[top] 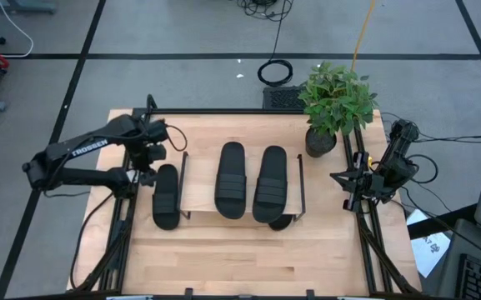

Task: Pick and place slides into the shelf
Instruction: Put the black slide under the shelf

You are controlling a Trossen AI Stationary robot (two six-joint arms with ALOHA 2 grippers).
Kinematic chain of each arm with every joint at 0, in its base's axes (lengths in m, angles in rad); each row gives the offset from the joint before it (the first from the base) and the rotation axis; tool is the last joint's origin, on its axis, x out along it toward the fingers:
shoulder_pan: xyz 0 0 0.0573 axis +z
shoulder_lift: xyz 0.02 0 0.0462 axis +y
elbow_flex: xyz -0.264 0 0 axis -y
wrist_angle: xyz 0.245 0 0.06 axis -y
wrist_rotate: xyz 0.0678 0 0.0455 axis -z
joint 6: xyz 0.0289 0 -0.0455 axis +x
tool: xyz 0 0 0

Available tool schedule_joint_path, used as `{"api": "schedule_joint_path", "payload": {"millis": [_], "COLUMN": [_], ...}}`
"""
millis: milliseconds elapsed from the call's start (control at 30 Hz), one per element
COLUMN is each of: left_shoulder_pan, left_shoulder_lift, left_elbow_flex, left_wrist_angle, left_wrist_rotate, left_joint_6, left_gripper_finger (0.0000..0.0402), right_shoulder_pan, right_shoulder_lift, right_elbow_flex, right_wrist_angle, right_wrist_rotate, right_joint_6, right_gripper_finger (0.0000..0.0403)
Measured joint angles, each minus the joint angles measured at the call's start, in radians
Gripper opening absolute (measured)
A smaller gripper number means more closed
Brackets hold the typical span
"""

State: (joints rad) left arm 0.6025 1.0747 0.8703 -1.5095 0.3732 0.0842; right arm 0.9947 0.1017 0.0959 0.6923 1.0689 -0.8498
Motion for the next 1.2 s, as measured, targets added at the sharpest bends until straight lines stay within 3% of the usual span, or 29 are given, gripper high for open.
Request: {"api": "schedule_joint_path", "payload": {"millis": [333, 533, 800, 1000, 1200], "left_shoulder_pan": [0.000, 0.000, -0.036, -0.092, -0.150], "left_shoulder_lift": [0.062, 0.096, 0.096, 0.096, 0.096], "left_elbow_flex": [-0.004, -0.004, -0.004, -0.004, -0.004], "left_wrist_angle": [0.016, 0.029, 0.063, 0.100, 0.141], "left_wrist_rotate": [0.043, -0.041, 0.092, 0.094, 0.032], "left_joint_6": [-0.047, -0.107, -0.116, -0.065, 0.046], "left_gripper_finger": [0.0310, 0.0296, 0.0279, 0.0281, 0.0282], "right_shoulder_pan": [0.000, 0.000, 0.000, 0.000, 0.000], "right_shoulder_lift": [0.000, 0.000, 0.000, 0.000, 0.000], "right_elbow_flex": [0.000, 0.000, 0.000, 0.000, 0.000], "right_wrist_angle": [0.000, 0.001, 0.001, 0.001, 0.001], "right_wrist_rotate": [0.000, 0.000, 0.000, 0.000, 0.000], "right_joint_6": [0.000, 0.000, 0.000, 0.000, 0.000], "right_gripper_finger": [0.0000, 0.0000, 0.0000, 0.0000, 0.0000]}}
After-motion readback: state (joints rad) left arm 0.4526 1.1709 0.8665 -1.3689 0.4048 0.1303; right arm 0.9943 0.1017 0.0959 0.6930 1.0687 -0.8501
